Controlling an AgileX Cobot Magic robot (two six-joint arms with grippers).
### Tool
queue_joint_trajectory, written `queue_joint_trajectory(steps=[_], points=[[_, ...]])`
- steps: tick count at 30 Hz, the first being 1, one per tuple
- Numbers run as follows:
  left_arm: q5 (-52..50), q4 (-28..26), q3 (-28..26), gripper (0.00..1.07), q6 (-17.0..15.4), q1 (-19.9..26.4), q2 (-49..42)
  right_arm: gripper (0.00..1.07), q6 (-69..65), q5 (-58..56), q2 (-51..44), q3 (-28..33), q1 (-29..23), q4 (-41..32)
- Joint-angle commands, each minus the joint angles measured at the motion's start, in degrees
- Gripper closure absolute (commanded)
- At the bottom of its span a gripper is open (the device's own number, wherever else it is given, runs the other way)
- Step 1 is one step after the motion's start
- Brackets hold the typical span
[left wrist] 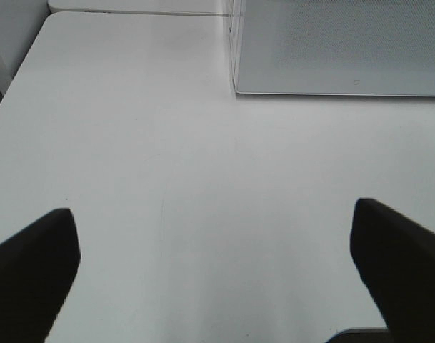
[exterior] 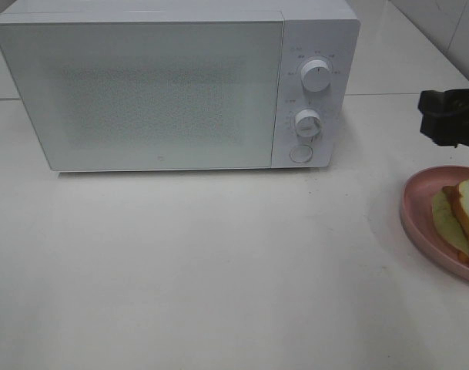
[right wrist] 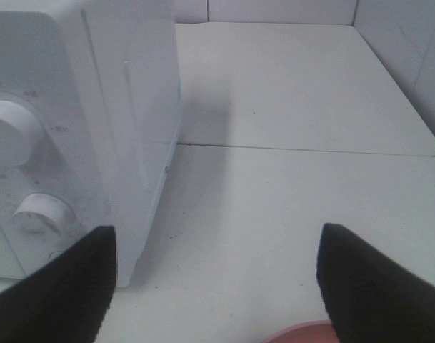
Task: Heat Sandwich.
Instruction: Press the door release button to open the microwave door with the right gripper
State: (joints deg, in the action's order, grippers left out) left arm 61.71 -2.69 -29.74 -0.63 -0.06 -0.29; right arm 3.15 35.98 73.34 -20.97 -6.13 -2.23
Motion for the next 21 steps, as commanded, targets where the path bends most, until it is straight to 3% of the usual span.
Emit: queue_joint_trajectory(steps=[1, 11, 21], points=[[-0.4, -0.11, 0.17, 0.09, -0.46, 0.0, -1.26, 0.32, 7.45, 3.44, 1.72, 0.11, -4.7, -6.76], [-0.4, -0.11, 0.17, 0.09, -0.46, 0.0, -1.26, 0.32, 17.07, 11.4, 4.07, 0.11, -19.25, -28.02], [-0.4, -0.11, 0.17, 0.09, -0.46, 0.0, -1.26, 0.32, 18.85, 20.86, 12.49, 0.11, -29.62, -33.46]])
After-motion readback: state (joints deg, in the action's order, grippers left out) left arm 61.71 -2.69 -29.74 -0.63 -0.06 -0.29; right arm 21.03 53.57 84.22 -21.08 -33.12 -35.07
